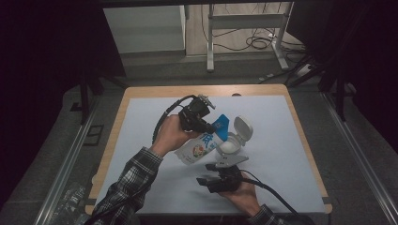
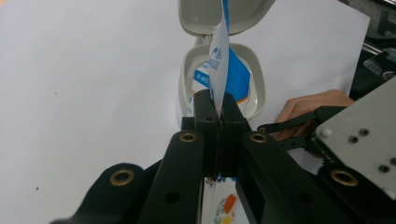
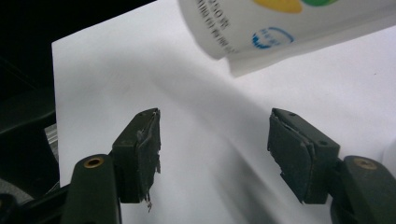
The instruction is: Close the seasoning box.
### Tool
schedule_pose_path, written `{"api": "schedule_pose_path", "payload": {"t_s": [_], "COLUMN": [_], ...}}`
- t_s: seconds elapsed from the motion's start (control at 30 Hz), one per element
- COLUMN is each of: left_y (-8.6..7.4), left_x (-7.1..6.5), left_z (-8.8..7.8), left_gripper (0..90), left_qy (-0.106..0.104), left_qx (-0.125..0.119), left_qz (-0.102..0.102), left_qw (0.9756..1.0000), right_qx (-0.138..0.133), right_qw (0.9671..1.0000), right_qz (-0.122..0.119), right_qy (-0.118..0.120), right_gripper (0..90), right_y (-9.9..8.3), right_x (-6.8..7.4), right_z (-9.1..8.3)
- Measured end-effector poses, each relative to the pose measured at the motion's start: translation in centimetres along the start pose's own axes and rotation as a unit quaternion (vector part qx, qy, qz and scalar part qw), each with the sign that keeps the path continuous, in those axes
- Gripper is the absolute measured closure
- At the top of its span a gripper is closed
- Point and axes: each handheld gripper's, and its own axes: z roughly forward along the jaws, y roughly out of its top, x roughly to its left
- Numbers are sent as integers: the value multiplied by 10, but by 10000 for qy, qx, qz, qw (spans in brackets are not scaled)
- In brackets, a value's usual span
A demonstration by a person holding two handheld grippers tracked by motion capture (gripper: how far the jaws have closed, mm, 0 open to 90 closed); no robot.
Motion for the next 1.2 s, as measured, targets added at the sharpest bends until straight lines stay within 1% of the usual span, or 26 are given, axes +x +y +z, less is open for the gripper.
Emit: {"api": "schedule_pose_path", "payload": {"t_s": [0.2,0.5,0.63,0.7,0.77,0.87,0.9,0.97,1.07,1.13,1.17,1.2], "left_y": [-3,-10,-15,-17,-19,-22,-24,-26,-31,-34,-35,-37], "left_x": [0,0,1,1,1,2,2,2,2,2,2,3], "left_z": [0,-4,-6,-8,-9,-11,-12,-13,-14,-15,-15,-16], "left_gripper": [898,897,897,897,897,897,897,897,897,897,897,897], "left_qy": [-13,5,7,18,23,9,13,12,35,41,45,48], "left_qx": [-71,-266,-404,-436,-445,-520,-522,-558,-613,-640,-671,-681], "left_qz": [38,96,126,120,169,144,173,167,135,159,153,196], "left_qw": [10000,9996,9991,9990,9989,9985,9985,9983,9980,9978,9976,9975], "right_qx": [-75,-226,-286,-300,-308,-309,-296,-302,-318,-339,-363,-356], "right_qw": [10000,9997,9995,9995,9995,9995,9995,9995,9994,9994,9993,9993], "right_qz": [7,28,62,80,82,93,108,111,103,97,132,119], "right_qy": [-59,-106,-89,-84,-78,-56,-42,-36,-23,-18,2,0], "right_gripper": [348,353,373,379,388,401,407,416,444,463,474,487], "right_y": [0,0,-1,-1,-1,0,0,0,1,1,2,2], "right_x": [-2,-6,-8,-9,-10,-10,-10,-10,-12,-13,-13,-14], "right_z": [-5,-18,-21,-23,-24,-25,-26,-27,-30,-31,-32,-32]}}
